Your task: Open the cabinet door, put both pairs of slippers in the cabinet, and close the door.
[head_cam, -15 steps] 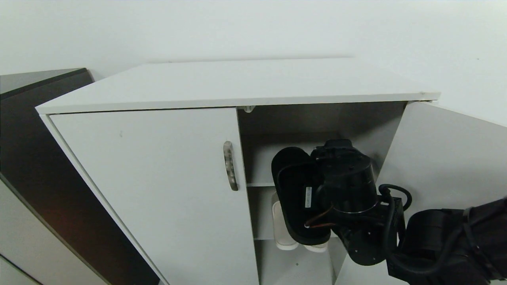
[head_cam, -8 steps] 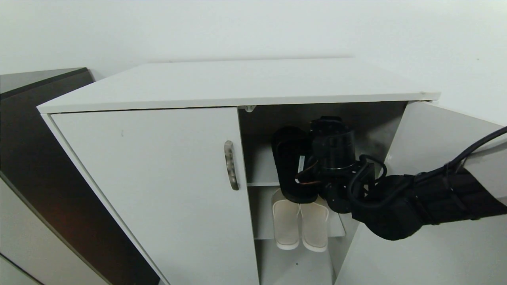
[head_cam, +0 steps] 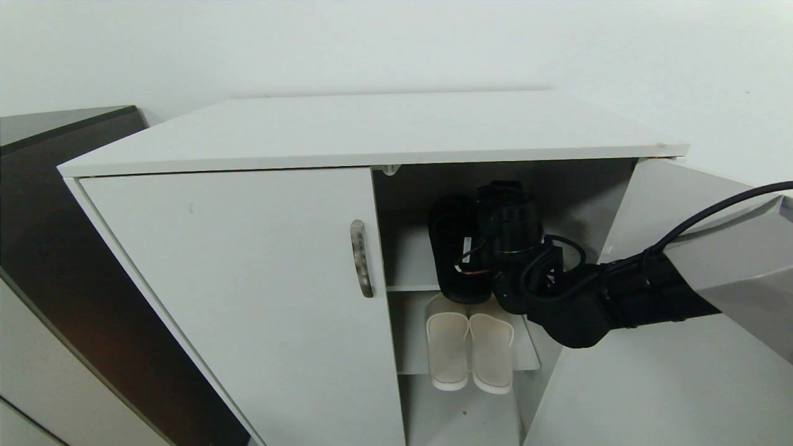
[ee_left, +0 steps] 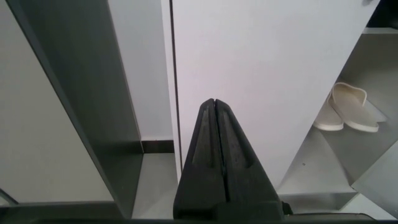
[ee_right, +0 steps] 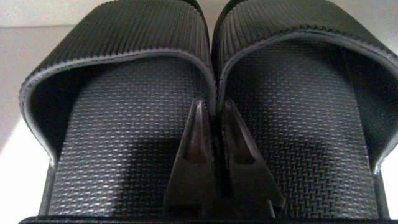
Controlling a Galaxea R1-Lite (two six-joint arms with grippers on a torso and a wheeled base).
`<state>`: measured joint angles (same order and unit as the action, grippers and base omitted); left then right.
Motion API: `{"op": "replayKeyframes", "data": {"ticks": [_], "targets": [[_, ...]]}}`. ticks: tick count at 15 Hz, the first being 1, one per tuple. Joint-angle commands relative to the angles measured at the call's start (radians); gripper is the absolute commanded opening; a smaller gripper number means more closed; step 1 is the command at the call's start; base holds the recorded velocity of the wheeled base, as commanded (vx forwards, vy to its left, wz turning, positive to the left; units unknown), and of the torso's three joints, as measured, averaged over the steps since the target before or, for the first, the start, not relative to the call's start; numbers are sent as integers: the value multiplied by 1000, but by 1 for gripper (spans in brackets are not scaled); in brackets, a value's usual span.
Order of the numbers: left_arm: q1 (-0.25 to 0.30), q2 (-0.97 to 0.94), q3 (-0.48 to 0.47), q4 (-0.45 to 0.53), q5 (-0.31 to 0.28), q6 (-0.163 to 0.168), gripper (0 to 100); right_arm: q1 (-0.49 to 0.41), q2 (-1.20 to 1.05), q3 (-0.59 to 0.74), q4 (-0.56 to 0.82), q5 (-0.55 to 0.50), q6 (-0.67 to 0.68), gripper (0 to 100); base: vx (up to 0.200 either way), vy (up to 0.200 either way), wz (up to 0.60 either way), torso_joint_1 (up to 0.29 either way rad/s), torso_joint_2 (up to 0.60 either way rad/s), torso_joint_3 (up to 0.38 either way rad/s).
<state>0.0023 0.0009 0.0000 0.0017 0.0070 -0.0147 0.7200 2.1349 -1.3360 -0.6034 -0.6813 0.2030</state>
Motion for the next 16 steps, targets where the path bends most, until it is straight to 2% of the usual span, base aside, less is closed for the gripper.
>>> {"op": "replayKeyframes", "data": {"ticks": [1, 2, 6, 12, 13, 15, 16], "targets": [[1, 1, 0, 0, 1, 1, 0, 1, 16, -12, 16, 0, 1, 0, 0, 0, 0, 0, 0, 0], [1, 1, 0, 0, 1, 1, 0, 1, 14, -12, 19, 0, 0, 100, 0, 0, 0, 0, 0, 0], [1, 1, 0, 0, 1, 1, 0, 10, 2, 1, 20, -1, 0, 100, 0, 0, 0, 0, 0, 0], [1, 1, 0, 0, 1, 1, 0, 113, -248, 285, 14, 20, 7, 100, 0, 0, 0, 0, 0, 0], [1, 1, 0, 0, 1, 1, 0, 113, -251, 287, 14, 20, 7, 100, 0, 0, 0, 0, 0, 0], [1, 1, 0, 0, 1, 1, 0, 173, -339, 391, 10, 26, 29, 100, 0, 0, 0, 0, 0, 0], [1, 1, 0, 0, 1, -1, 0, 188, -360, 419, 1, 26, 29, 0, 0, 0, 0, 0, 0, 0]]}}
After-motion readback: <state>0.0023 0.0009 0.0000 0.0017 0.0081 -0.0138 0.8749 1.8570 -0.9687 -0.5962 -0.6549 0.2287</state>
